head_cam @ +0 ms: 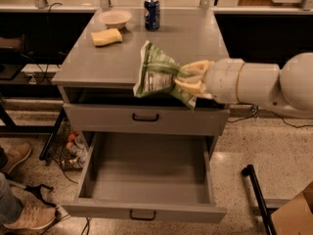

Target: Pick green jalapeno chip bag from middle drawer and place on counter

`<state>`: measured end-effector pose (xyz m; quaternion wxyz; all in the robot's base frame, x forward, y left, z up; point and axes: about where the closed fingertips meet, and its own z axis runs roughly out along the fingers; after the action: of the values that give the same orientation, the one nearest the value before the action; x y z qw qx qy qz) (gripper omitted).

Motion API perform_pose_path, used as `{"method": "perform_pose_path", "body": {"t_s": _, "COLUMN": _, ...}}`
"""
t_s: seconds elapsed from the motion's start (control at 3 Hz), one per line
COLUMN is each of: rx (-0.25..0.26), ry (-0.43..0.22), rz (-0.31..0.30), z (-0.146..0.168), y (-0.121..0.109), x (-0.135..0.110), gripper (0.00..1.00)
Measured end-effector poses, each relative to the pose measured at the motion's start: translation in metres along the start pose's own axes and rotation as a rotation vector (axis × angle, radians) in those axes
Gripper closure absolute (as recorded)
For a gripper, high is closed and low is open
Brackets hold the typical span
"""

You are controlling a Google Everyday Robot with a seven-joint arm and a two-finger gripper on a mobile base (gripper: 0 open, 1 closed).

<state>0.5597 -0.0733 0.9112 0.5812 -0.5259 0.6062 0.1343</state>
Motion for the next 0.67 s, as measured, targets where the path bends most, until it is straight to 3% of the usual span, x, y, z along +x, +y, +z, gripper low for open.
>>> {"method": "perform_pose_path", "body": {"t_s": 0.33, "rx": 0.102, "ry": -0.038, "rz": -0.017, "z": 0.013, "y": -0.072, "x": -0.019, "gripper": 1.0}}
{"method": "perform_pose_path", "body": {"t_s": 0.67, "rx": 0.216, "ry": -0.039, "rz": 0.015, "z": 0.029, "y": -0.134, "x": -0.023, "gripper": 0.81}}
